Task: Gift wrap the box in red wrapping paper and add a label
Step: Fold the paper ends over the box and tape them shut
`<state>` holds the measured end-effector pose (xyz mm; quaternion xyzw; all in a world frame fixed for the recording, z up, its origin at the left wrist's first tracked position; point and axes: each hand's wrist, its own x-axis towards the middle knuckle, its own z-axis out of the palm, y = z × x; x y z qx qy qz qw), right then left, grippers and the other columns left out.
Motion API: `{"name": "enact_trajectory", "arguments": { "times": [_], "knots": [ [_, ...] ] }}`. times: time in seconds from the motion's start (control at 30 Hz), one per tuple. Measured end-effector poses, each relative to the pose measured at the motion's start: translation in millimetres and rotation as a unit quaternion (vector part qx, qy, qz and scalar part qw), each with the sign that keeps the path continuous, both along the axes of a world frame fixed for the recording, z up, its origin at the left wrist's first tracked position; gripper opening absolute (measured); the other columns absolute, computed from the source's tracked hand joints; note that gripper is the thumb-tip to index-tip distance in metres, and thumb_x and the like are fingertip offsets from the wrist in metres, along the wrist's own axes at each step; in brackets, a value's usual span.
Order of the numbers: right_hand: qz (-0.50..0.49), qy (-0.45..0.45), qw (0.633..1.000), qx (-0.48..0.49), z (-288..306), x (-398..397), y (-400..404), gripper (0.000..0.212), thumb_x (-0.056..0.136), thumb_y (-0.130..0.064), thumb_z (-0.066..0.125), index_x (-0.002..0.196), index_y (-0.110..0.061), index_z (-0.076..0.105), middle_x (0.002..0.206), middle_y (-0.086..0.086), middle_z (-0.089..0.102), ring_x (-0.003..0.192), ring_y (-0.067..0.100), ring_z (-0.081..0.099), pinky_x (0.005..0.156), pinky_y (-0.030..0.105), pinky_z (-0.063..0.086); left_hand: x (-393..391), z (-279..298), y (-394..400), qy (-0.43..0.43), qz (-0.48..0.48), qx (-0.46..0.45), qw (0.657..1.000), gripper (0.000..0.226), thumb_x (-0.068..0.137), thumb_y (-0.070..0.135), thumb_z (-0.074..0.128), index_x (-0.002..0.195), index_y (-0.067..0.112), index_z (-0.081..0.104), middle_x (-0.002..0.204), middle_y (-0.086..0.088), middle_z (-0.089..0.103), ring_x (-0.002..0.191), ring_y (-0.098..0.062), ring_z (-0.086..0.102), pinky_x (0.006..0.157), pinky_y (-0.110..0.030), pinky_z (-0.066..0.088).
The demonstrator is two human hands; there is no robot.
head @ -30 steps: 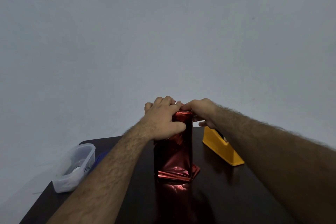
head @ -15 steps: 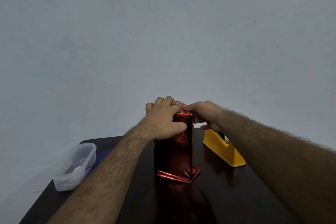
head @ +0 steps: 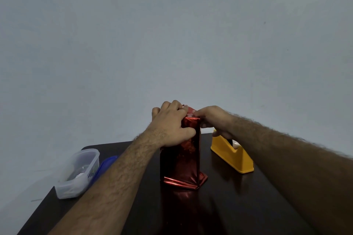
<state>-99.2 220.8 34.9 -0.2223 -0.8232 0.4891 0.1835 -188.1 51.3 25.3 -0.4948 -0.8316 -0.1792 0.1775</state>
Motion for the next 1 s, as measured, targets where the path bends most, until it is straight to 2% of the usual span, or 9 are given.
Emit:
{"name": "enact_trajectory", "arguments": {
  "times": [0.13,0.2,0.27,0.4,0.57,0.7,0.87,0.93,1.0],
  "knots": [
    [0.001,0.094,0.996,0.008,-6,0,-2,0.035,0.109,-0.031,0.054,0.093,-0.002,0.066,0.078,0.004,0.06,0.072,0.014,0.056,0.061,0.022,0.05,0,-1,0,0.001,0.001,-0.003,1.0,0.089,0.074,0.061,0.044,0.158,0.029,0.044,0.14,0.009,0.042,0.133,-0.016,0.032,0.111,-0.041,0.023],
    [0.008,0.125,0.992,0.014,-15,-4,2,0.043,0.112,-0.032,0.046,0.098,0.003,0.068,0.087,0.006,0.068,0.081,0.016,0.064,0.083,0.031,0.058,0,-1,-1,-0.001,0.002,0.004,1.0,0.093,0.076,0.061,0.043,0.163,0.03,0.038,0.145,0.009,0.042,0.137,-0.016,0.031,0.112,-0.04,0.021],
    [0.001,0.128,0.992,0.014,-23,-6,8,0.041,0.113,-0.033,0.042,0.109,-0.007,0.073,0.1,0.005,0.077,0.096,0.018,0.073,0.097,0.037,0.057,-1,0,-1,-0.012,0.002,0.023,1.0,0.094,0.076,0.061,0.043,0.166,0.035,0.032,0.147,0.01,0.043,0.141,-0.016,0.031,0.11,-0.038,0.02],
    [-0.06,0.12,0.988,0.072,-33,7,22,0.038,0.113,-0.034,0.041,0.133,-0.013,0.065,0.126,0.004,0.07,0.116,0.019,0.063,0.101,0.035,0.051,0,-1,-3,-0.011,0.008,0.051,0.999,0.09,0.081,0.069,0.052,0.164,0.043,0.03,0.154,0.011,0.044,0.145,-0.017,0.032,0.112,-0.043,0.019],
    [-0.166,0.058,0.955,0.237,-55,40,62,0.03,0.106,-0.039,0.056,0.117,-0.017,0.074,0.114,0.001,0.074,0.101,0.023,0.068,0.091,0.042,0.058,9,0,-6,0.035,0.016,0.077,0.996,0.073,0.087,0.073,0.064,0.151,0.041,0.05,0.146,0.013,0.052,0.139,-0.014,0.04,0.111,-0.043,0.021],
    [-0.216,-0.119,0.927,0.282,-73,61,98,0.034,0.105,-0.036,0.057,0.107,-0.009,0.077,0.11,0.011,0.075,0.101,0.03,0.068,0.088,0.041,0.06,14,3,-11,0.059,0.033,0.094,0.993,0.065,0.084,0.07,0.069,0.142,0.04,0.06,0.14,0.016,0.056,0.136,-0.012,0.044,0.11,-0.042,0.02],
    [-0.249,-0.139,0.938,0.2,-86,65,119,0.036,0.099,-0.042,0.064,0.085,-0.011,0.074,0.091,0.008,0.073,0.084,0.026,0.067,0.066,0.033,0.054,27,4,-13,0.08,0.024,0.173,0.981,0.049,0.085,0.063,0.066,0.126,0.037,0.072,0.126,0.017,0.063,0.126,-0.011,0.05,0.102,-0.035,0.017],
    [-0.256,-0.142,0.942,0.164,-81,65,118,0.029,0.092,-0.036,0.071,0.084,-0.008,0.072,0.086,0.009,0.071,0.077,0.024,0.066,0.056,0.028,0.048,41,-1,-8,0.144,-0.002,0.221,0.965,0.036,0.086,0.053,0.068,0.113,0.031,0.077,0.115,0.015,0.067,0.118,-0.013,0.056,0.1,-0.033,0.019],
    [-0.25,-0.137,0.953,0.1,-76,65,118,0.02,0.085,-0.025,0.074,0.086,-0.005,0.07,0.086,0.011,0.071,0.074,0.025,0.068,0.053,0.029,0.051,60,-11,6,0.234,-0.062,0.25,0.937,0.023,0.087,0.041,0.075,0.1,0.023,0.079,0.103,0.009,0.071,0.107,-0.019,0.062,0.099,-0.035,0.03]
  ]
}}
